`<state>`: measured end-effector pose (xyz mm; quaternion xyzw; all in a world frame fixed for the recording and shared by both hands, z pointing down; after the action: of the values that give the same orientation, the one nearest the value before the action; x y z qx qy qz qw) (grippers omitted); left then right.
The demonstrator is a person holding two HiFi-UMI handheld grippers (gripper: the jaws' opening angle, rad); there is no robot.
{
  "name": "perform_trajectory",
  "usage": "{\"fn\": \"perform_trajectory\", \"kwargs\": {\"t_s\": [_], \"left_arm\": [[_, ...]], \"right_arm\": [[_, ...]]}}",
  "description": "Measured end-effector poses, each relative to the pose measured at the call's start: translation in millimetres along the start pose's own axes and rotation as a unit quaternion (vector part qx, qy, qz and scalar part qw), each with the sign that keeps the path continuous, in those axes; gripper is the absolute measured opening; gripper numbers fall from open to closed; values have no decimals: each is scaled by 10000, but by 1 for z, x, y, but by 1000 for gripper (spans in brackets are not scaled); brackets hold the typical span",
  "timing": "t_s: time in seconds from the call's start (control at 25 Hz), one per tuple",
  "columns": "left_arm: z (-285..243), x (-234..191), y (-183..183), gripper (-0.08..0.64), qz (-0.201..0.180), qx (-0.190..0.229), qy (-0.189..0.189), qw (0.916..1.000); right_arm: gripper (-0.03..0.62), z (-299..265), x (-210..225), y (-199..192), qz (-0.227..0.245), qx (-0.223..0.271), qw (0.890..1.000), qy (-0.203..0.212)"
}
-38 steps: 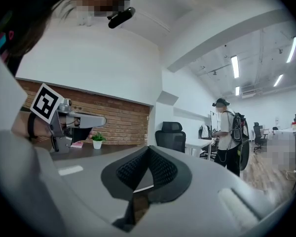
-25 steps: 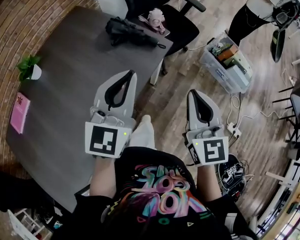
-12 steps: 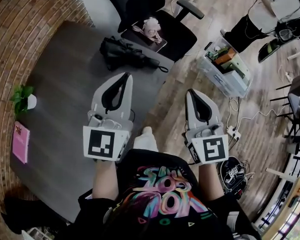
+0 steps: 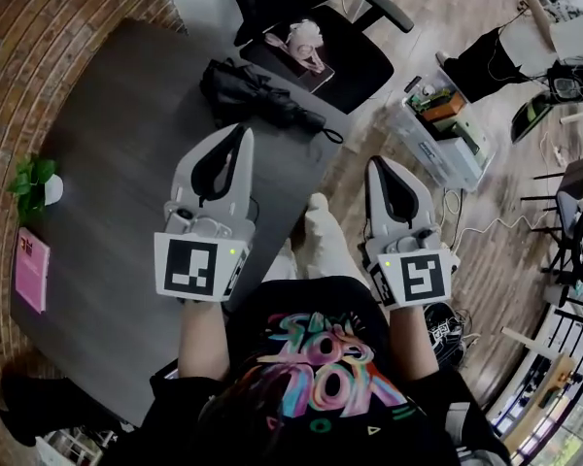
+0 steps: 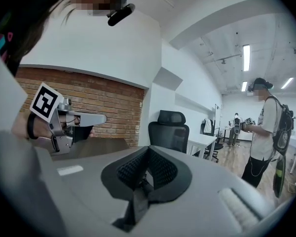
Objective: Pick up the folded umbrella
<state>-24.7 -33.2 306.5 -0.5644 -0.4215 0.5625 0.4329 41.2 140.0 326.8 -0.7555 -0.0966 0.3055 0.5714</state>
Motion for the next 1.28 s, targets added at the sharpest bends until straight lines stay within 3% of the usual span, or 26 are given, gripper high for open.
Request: {"fn": "perform_trajectory", "kwargs": {"t_s": [0.16,0.36,0.52,0.72,0.92,1.12,1.28], "left_arm": [[-4,-26,2,2,11,36,618,9981],[-15,-61,11,2,10,214,1492,9886],[-33,-77,24,2,-67,393,2258,9734],[-56,-79,38,2,-172,540,2909,9551],[-54,-81,42,2,-223,684,3705,9260],[-47,-75,41,2,-202,801,4165,9054],[-33,-73,37,2,-177,776,4452,8919]], "right_arm": [[-2,-41,6,2,96,170,9988,444],[-2,-112,17,5,157,443,9920,1171],[-2,-169,27,21,280,797,9773,1944],[0,-214,41,34,321,1118,9572,2650],[-2,-244,35,40,371,1421,9269,3453],[-2,-256,25,40,387,1548,9044,3957],[-2,-261,14,43,401,1605,8925,4197]]}}
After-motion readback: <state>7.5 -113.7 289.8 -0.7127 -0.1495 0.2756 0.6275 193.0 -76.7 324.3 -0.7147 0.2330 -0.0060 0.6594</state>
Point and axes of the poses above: the fingertips, and each gripper's own axes: z backward along the fingers, x to its right, y out of its top, the point moved 2 cm from there along z, backward along the fingers, and after that the axes turned 15 degrees about z, right-handed, at the moved point
